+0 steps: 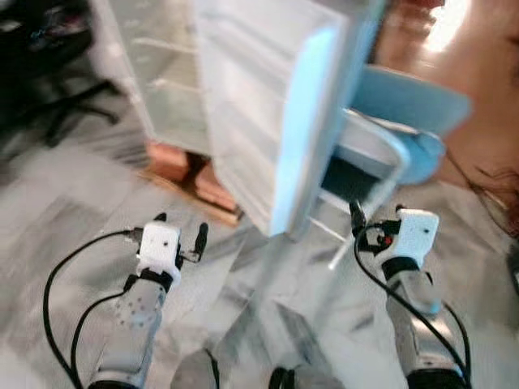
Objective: Restocking fridge
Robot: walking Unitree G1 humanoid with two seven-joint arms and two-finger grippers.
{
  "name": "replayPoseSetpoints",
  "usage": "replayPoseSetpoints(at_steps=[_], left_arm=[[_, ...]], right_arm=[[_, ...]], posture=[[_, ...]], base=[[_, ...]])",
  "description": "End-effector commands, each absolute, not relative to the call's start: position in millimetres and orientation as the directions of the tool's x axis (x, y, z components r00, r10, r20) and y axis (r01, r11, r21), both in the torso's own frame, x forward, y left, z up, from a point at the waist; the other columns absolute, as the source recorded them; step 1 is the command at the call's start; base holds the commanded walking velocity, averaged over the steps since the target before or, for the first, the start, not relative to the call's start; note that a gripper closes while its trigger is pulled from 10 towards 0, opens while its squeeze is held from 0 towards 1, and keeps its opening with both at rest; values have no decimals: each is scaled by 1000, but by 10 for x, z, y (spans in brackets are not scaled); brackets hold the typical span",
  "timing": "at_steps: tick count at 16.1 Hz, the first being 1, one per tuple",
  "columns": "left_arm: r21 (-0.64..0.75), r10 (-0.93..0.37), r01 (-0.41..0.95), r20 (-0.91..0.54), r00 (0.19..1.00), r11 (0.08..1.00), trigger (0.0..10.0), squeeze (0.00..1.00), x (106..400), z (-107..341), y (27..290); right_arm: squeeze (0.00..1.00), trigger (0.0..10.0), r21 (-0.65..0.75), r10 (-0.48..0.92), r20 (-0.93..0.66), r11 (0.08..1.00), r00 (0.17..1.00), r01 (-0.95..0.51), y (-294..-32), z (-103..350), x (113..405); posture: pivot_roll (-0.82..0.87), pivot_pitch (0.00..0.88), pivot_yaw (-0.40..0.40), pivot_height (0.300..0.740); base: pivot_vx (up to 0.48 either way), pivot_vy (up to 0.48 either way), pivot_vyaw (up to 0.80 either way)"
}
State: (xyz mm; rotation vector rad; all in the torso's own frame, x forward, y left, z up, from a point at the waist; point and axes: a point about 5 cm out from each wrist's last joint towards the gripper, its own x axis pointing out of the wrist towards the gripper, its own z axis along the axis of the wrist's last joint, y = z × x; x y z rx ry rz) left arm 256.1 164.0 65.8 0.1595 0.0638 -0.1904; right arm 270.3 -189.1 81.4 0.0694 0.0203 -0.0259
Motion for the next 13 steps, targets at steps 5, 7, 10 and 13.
replayPoseSetpoints(at_steps=[5, 7, 10, 13], left_arm=[[146, -190, 199, -76, 979, 969, 10000, 0, 2498, 643, 1690], [141, -183, 192, -74, 980, 971, 10000, 0, 2490, 629, 1694], [145, -181, 186, -45, 982, 972, 10000, 0, 2600, 673, 1646], [154, -192, 197, -44, 980, 968, 10000, 0, 2669, 684, 1635]], right_arm=[[0, 10000, 93, -82, -36, 992, 996, 85, -1944, 764, 2646], [0, 10000, 105, -93, -34, 990, 995, 96, -1945, 741, 2566], [0, 10000, 110, -79, -18, 991, 997, 80, -1827, 744, 2548], [0, 10000, 69, -12, 25, 998, 1000, 10, -1711, 822, 2642]], posture=[[81, 121, -28, 740], [84, 93, -24, 740], [89, 70, -20, 740], [88, 67, -7, 740]], base=[[97, 0, 0], [302, 0, 0], [350, 0, 0], [407, 0, 0]])
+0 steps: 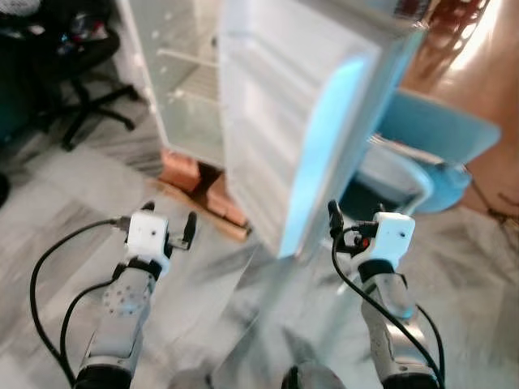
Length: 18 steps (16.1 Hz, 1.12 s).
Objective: Restocking fridge
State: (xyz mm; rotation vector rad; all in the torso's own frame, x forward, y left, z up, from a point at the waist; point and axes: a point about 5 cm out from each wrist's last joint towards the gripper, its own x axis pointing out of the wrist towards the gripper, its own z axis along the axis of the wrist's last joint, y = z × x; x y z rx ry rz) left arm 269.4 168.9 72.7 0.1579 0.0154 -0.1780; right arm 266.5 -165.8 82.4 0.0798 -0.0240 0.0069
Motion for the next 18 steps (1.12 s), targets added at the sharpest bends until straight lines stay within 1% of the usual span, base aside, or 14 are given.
replayPoseSetpoints(at_steps=[1, 3, 6, 7, 10, 12, 13, 14, 15, 16, 18], left_arm=[[162, -214, 218, -40, 976, 962, 10000, 0, 2681, 699, 1608], [167, -214, 220, -52, 975, 961, 10000, 0, 2692, 668, 1609], [165, -169, 179, -72, 983, 970, 10000, 0, 2655, 607, 1664], [166, -157, 171, -95, 983, 971, 10000, 0, 2591, 547, 1693], [188, -173, 195, -128, 977, 963, 10000, 0, 2499, 458, 1752], [160, -159, 183, -155, 975, 970, 10000, 0, 2503, 411, 1842], [181, -166, 191, -145, 975, 965, 10000, 0, 2551, 458, 1911], [164, -179, 200, -139, 974, 966, 10000, 0, 2574, 501, 1921], [122, -192, 208, -129, 973, 971, 10000, 0, 2579, 590, 1901], [118, -210, 224, -119, 970, 967, 10000, 0, 2524, 632, 1851], [73, -234, 244, -121, 965, 967, 10000, 0, 2431, 613, 1753]], right_arm=[[0, 10000, 62, 4, 36, 998, 999, -6, -1677, 851, 2676], [0, 10000, 64, -10, 46, 998, 999, 7, -1709, 883, 2721], [0, 10000, 53, -22, 38, 998, 999, 20, -1772, 860, 2700], [0, 10000, 48, -28, 27, 998, 999, 27, -1804, 841, 2681], [0, 10000, 39, -24, 17, 999, 1000, 23, -1845, 813, 2672], [0, 10000, 38, -28, 14, 999, 1000, 27, -1858, 810, 2688], [0, 10000, 39, -30, 13, 999, 999, 30, -1860, 811, 2695], [0, 10000, 40, -31, 13, 999, 999, 31, -1861, 810, 2694], [0, 10000, 30, -45, 10, 999, 999, 45, -1878, 802, 2684], [0, 10000, 21, -70, -4, 997, 998, 71, -1906, 771, 2665], [0, 10000, 33, -74, -15, 997, 997, 74, -1907, 742, 2653]], posture=[[78, 78, -2, 740], [80, 83, -9, 740], [84, 91, -19, 740], [87, 94, -27, 740], [94, 95, -42, 740], [97, 93, -46, 740], [97, 92, -47, 740], [99, 88, -46, 740], [95, 87, -43, 740], [94, 81, -36, 740], [90, 79, -34, 740]], base=[[401, 0, 0], [315, 0, 0], [0, 0, 0], [0, 0, 0], [0, 0, 0], [0, 0, 200], [0, 0, 0], [0, 0, 0], [0, 0, 0], [0, 0, 0], [0, 0, 0]])
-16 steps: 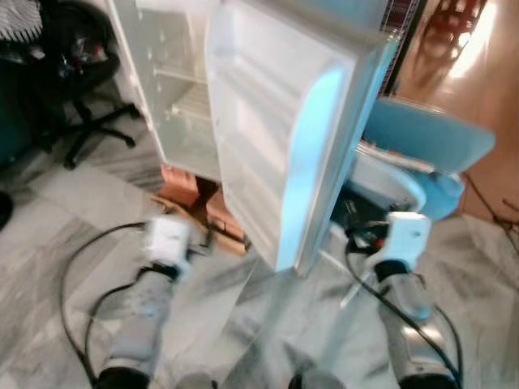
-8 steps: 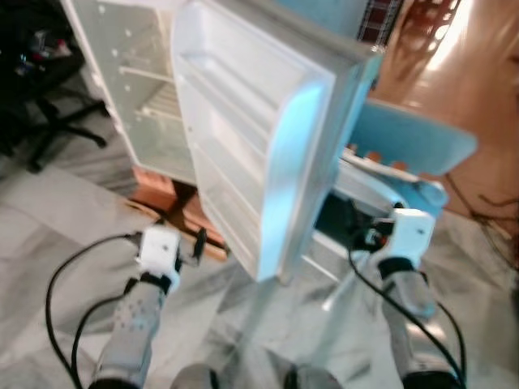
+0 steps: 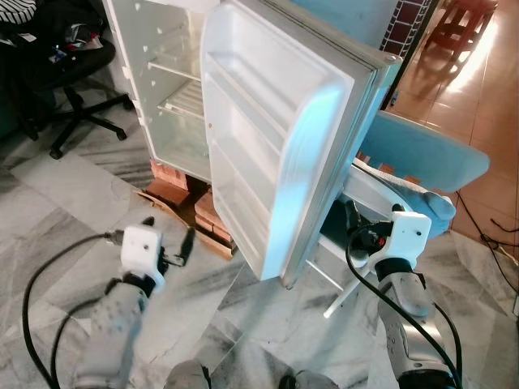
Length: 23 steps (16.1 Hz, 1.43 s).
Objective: Restocking fridge
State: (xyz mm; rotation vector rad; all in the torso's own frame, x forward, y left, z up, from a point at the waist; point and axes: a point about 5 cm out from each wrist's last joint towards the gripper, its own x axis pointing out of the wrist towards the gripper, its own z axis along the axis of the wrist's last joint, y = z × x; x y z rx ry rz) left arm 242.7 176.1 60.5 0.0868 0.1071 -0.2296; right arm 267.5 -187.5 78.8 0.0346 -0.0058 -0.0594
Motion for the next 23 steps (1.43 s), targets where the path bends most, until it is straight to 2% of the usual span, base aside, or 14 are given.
replayPoseSetpoints(at_steps=[1, 2, 3, 9, 11, 12, 14, 15, 16, 18, 20, 22, 23], left_arm=[[48, -257, 264, -124, 959, 963, 10000, 0, 2400, 603, 1694], [93, -312, 324, -122, 942, 942, 10000, 0, 2358, 587, 1570], [128, -309, 323, -118, 944, 938, 10000, 0, 2352, 586, 1549], [118, -298, 312, -122, 947, 943, 10000, 0, 2323, 607, 1494], [124, -295, 309, -118, 948, 943, 10000, 0, 2349, 616, 1490], [128, -291, 305, -117, 949, 944, 10000, 0, 2363, 627, 1493], [142, -256, 271, -114, 960, 952, 10000, 0, 2368, 628, 1531], [136, -250, 265, -117, 961, 955, 10000, 0, 2360, 622, 1537], [135, -252, 267, -118, 960, 954, 10000, 0, 2355, 621, 1536], [131, -270, 286, -132, 954, 949, 10000, 0, 2332, 588, 1509], [128, -275, 292, -137, 952, 948, 10000, 0, 2333, 574, 1495], [128, -275, 293, -142, 951, 947, 10000, 0, 2333, 560, 1499], [128, -274, 293, -143, 951, 948, 10000, 0, 2334, 557, 1501]], right_arm=[[0, 10000, 39, -71, -19, 997, 997, 71, -1905, 737, 2660], [0, 10000, 53, -45, -23, 997, 999, 46, -1878, 751, 2719], [0, 10000, 58, -38, -14, 998, 999, 39, -1874, 775, 2759], [0, 10000, 69, 28, 39, 997, 999, -31, -1863, 1029, 3219], [0, 10000, 101, 92, 63, 990, 994, -98, -1798, 1117, 3316], [0, 10000, 120, 194, 90, 972, 977, -204, -1700, 1189, 3355], [0, 10000, 237, 335, 134, 903, 933, -359, -1536, 1228, 3260], [0, 10000, 341, 500, 185, 774, 846, -533, -1347, 1265, 3081], [0, 10000, 369, 548, 205, 724, 811, -583, -1293, 1283, 2998], [0, 10000, 466, 744, 222, 487, 630, -739, -1149, 1237, 2563], [0, 10000, 515, 753, 195, 467, 629, -719, -1204, 1143, 2498], [0, 10000, 541, 796, 210, 389, 568, -745, -1201, 1178, 2419], [0, 10000, 524, 806, 175, 410, 566, -746, -1206, 1149, 2411]], posture=[[88, 86, -36, 740], [92, 85, -39, 740], [95, 86, -39, 740], [110, 89, -46, 740], [113, 89, -46, 740], [114, 88, -47, 740], [116, 92, -49, 740], [116, 94, -49, 740], [114, 96, -48, 740], [103, 99, -42, 740], [101, 101, -39, 740], [100, 100, -40, 740], [103, 99, -42, 740]], base=[[0, 0, 0], [0, 0, 0], [0, 0, 0], [0, 0, 0], [0, 0, 0], [0, 0, 0], [0, 0, 0], [0, 0, 0], [0, 0, 0], [0, 0, 0], [0, 0, 0], [0, 0, 0], [0, 0, 0]])
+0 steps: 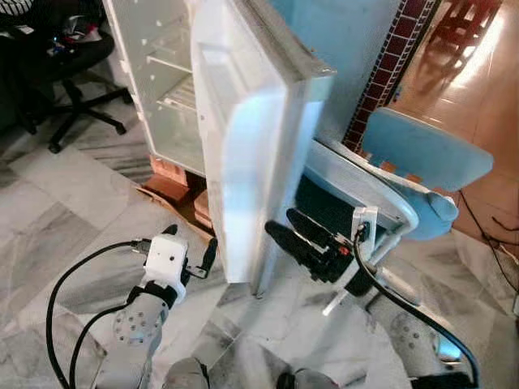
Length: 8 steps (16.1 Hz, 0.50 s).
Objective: Restocking fridge
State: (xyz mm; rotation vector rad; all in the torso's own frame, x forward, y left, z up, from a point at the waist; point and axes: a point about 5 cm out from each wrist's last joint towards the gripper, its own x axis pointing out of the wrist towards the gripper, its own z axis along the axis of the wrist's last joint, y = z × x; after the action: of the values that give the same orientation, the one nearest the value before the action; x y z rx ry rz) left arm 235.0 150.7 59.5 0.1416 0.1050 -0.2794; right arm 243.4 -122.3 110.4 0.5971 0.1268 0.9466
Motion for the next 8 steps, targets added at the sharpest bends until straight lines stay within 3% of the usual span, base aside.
replayPoseSetpoints(at_steps=[1, 5, 6, 8], left_arm=[[128, -274, 292, -144, 951, 948, 10000, 0, 2334, 556, 1500], [112, -291, 313, -176, 940, 943, 10000, 0, 2287, 510, 1469], [98, -312, 334, -193, 930, 937, 10000, 0, 2262, 489, 1450], [87, -329, 355, -226, 917, 931, 10000, 0, 2192, 443, 1430]], right_arm=[[0, 10000, 502, 810, 111, 454, 575, -736, -1222, 1075, 2415], [0, 10000, 257, 757, -320, 649, 570, -717, -1451, 592, 2465], [0, 10000, 181, 706, -365, 693, 607, -698, -1557, 574, 2553], [0, 10000, 41, 527, -203, 847, 825, -531, -1657, 909, 2969]], posture=[[106, 99, -45, 740], [117, 98, -49, 740], [119, 98, -49, 740], [115, 99, -47, 740]], base=[[0, 0, 0], [0, 0, 0], [0, 0, 0], [0, 0, 0]])
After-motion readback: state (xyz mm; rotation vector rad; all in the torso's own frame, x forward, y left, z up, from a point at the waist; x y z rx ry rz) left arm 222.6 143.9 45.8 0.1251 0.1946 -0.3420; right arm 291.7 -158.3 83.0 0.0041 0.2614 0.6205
